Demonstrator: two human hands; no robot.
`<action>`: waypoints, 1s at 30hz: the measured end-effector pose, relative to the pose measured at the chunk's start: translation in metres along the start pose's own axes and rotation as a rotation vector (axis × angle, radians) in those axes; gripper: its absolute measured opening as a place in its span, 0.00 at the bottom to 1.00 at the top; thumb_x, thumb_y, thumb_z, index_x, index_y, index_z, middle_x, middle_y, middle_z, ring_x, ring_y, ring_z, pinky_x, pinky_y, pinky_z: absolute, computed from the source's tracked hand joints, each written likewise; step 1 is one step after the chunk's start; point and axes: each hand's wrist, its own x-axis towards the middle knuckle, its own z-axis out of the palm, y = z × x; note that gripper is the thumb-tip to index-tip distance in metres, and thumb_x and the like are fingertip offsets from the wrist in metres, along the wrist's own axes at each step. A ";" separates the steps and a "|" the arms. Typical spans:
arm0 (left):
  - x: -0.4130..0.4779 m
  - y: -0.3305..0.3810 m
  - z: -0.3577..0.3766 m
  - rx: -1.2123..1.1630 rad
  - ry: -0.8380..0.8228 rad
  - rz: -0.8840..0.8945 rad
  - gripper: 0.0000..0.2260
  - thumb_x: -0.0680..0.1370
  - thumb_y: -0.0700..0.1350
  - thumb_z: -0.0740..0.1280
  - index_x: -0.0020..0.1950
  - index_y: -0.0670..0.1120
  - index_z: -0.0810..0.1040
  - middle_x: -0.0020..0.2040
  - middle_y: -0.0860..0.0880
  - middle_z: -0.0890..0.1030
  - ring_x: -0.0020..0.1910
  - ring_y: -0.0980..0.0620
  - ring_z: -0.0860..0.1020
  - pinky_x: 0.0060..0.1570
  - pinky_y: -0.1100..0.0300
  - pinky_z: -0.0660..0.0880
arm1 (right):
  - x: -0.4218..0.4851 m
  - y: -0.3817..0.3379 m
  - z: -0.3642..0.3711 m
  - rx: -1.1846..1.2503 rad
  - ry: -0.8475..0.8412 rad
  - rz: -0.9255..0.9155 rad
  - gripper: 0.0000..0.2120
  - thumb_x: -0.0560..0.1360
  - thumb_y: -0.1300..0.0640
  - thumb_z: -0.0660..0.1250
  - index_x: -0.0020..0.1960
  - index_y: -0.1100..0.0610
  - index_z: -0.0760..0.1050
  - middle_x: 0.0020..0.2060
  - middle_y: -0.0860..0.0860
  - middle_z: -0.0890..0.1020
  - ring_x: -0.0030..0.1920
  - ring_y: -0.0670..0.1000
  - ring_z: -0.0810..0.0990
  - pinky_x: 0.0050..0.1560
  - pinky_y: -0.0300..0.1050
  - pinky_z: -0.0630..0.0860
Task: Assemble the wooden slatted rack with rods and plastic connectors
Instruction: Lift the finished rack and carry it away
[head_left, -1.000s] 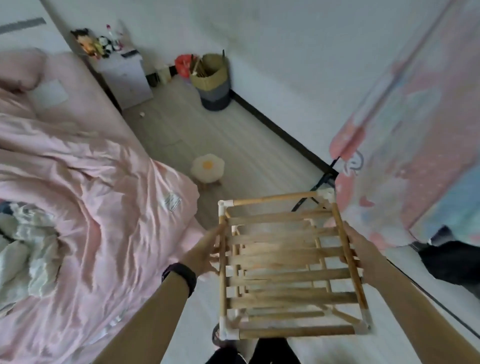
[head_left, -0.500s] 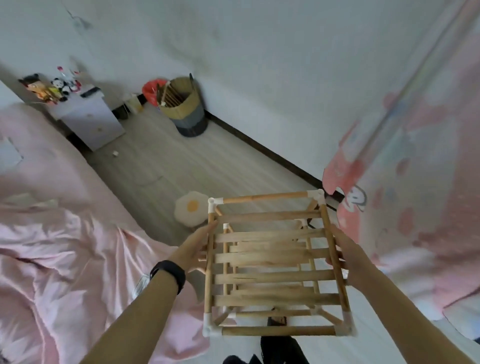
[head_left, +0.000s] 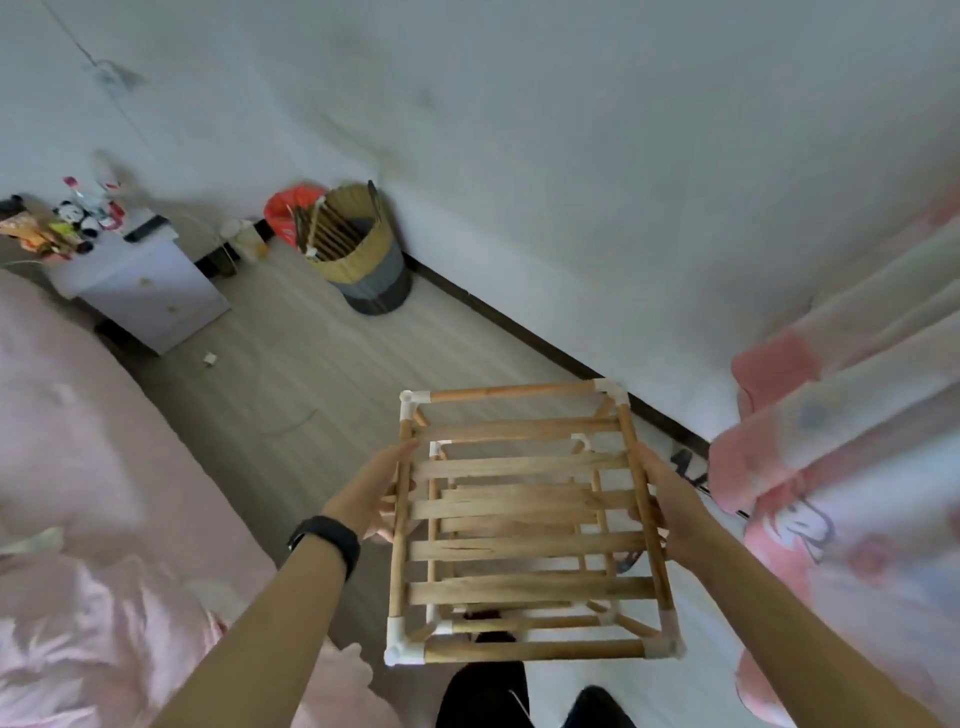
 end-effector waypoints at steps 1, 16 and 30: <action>0.009 0.021 0.000 0.027 -0.018 0.009 0.23 0.76 0.62 0.69 0.59 0.45 0.76 0.60 0.40 0.75 0.57 0.37 0.73 0.58 0.32 0.67 | 0.008 -0.013 0.007 0.008 0.015 -0.008 0.24 0.78 0.33 0.62 0.48 0.54 0.79 0.48 0.58 0.77 0.51 0.59 0.75 0.51 0.54 0.73; 0.185 0.260 0.099 0.354 -0.036 0.138 0.25 0.82 0.58 0.63 0.73 0.43 0.72 0.56 0.47 0.74 0.56 0.45 0.73 0.62 0.43 0.69 | 0.201 -0.139 0.020 0.253 0.225 0.081 0.27 0.81 0.35 0.59 0.66 0.56 0.74 0.61 0.56 0.77 0.62 0.59 0.74 0.66 0.57 0.70; 0.357 0.381 0.209 0.605 -0.087 0.110 0.16 0.83 0.53 0.63 0.64 0.45 0.77 0.48 0.46 0.74 0.48 0.48 0.73 0.48 0.50 0.71 | 0.365 -0.180 0.010 0.417 0.399 0.310 0.38 0.65 0.26 0.63 0.63 0.52 0.77 0.56 0.55 0.80 0.58 0.58 0.78 0.64 0.63 0.75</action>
